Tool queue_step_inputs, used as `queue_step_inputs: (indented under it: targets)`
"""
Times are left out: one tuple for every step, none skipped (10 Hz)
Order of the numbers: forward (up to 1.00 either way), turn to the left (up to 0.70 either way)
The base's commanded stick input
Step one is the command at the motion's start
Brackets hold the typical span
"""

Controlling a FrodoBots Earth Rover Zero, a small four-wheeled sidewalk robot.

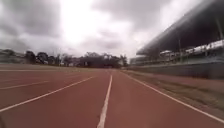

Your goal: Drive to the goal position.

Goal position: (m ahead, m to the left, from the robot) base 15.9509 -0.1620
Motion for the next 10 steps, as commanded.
queue_step_inputs:
  targets:
    - [0.7,0.0]
    - [0.7,0.0]
    - [0.7,0.0]
    - [0.7,0.0]
    - [0.7,0.0]
    - [0.7,0.0]
    - [0.7,0.0]
    - [0.7,0.0]
    - [0.7,0.0]
    - [0.7,0.0]
